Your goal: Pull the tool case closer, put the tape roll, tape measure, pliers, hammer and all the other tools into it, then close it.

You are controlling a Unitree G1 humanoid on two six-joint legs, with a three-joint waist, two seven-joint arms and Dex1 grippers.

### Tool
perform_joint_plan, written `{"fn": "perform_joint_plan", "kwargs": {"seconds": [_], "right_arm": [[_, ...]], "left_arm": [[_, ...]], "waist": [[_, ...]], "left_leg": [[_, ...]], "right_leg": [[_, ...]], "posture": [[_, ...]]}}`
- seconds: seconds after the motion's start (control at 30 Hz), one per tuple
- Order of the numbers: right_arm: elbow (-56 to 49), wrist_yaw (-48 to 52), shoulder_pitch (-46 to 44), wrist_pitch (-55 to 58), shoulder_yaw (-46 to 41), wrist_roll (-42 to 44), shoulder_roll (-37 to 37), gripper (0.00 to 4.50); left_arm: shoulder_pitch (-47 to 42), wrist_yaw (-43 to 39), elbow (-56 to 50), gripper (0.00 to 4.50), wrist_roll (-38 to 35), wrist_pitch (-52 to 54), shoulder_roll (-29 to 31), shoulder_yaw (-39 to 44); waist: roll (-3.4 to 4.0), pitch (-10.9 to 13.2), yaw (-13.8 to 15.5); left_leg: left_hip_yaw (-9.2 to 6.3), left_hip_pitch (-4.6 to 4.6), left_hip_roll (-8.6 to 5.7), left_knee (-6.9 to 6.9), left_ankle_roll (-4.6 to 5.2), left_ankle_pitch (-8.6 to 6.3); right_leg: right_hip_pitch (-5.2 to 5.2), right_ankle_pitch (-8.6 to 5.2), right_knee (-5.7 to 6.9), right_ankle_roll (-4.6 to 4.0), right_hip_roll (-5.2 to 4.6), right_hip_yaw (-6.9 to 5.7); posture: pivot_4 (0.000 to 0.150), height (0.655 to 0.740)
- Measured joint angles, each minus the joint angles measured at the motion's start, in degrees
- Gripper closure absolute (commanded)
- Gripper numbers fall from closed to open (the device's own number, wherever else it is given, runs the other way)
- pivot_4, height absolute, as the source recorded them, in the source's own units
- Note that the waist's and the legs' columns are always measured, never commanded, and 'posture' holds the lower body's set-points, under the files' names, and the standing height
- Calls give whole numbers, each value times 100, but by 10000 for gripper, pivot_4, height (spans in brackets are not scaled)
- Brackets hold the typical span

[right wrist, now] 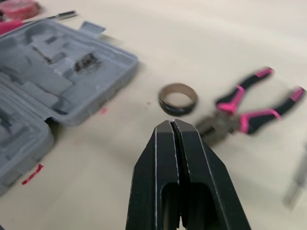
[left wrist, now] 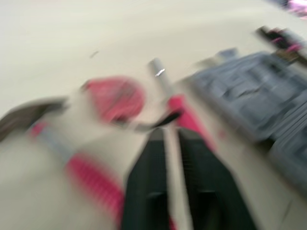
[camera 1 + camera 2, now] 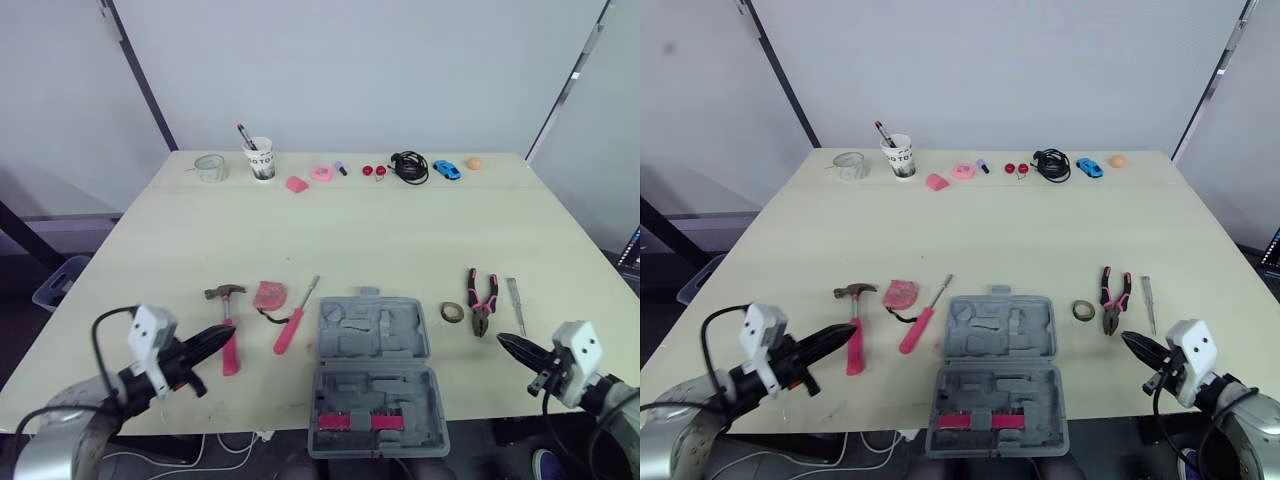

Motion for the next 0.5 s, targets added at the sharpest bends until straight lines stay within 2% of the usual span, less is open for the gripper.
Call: {"fn": "perform_joint_plan", "kwargs": {"seconds": [0.07,0.13,0.17,0.2,0.23,0.27,0.3,0.5], "right_arm": [[6,-66,302,-108,-243,84,86,30795],[14,-50,406,-141,-372,184,120,24635],[67,-1,498,-182,-514,312,137,18981],[107,18,538,-207,-609,372,140,14909],[218,71,638,-304,-794,463,144,8568],[294,82,677,-342,-877,497,143,6461],[368,123,746,-383,-942,519,146,738],[547,212,993,-516,-1028,608,251,738]], "left_arm": [[320,156,142,18149,62,-283,-60,391],[477,200,164,13216,64,-355,-104,536],[627,218,163,7491,53,-412,-149,625],[705,218,164,3369,51,-421,-172,668],[881,218,200,0,47,-462,-215,726],[938,219,232,0,47,-488,-248,739],[1016,215,264,0,47,-519,-283,737],[1140,242,293,0,-21,-599,-402,738]], "waist": [[1,1,24],[2,1,24],[3,0,23],[4,-1,20],[3,-1,20],[3,-1,21],[0,-2,22],[8,-3,21]], "left_leg": [[3,2,1,0,-1,0],[5,4,3,0,-1,-1],[6,4,4,0,-2,-1],[7,4,4,-1,-1,-2],[7,3,4,-5,-1,-2],[8,3,4,-8,-1,-3],[7,3,4,-9,-1,-3],[7,4,8,-14,-3,-4]], "right_leg": [[-5,0,-2,0,-6,0],[-7,0,-2,1,-10,0],[-7,0,-2,0,-11,1],[-7,-1,-4,0,-13,2],[-8,-1,-8,0,-14,1],[-9,-1,-9,0,-16,1],[-11,-1,-10,0,-17,1],[-14,-3,-9,-1,-53,-5]], "posture": [[1500,7400],[1500,7400],[1500,7400],[1500,7400],[1500,7400],[1500,7400],[1500,7400],[1500,7400]]}}
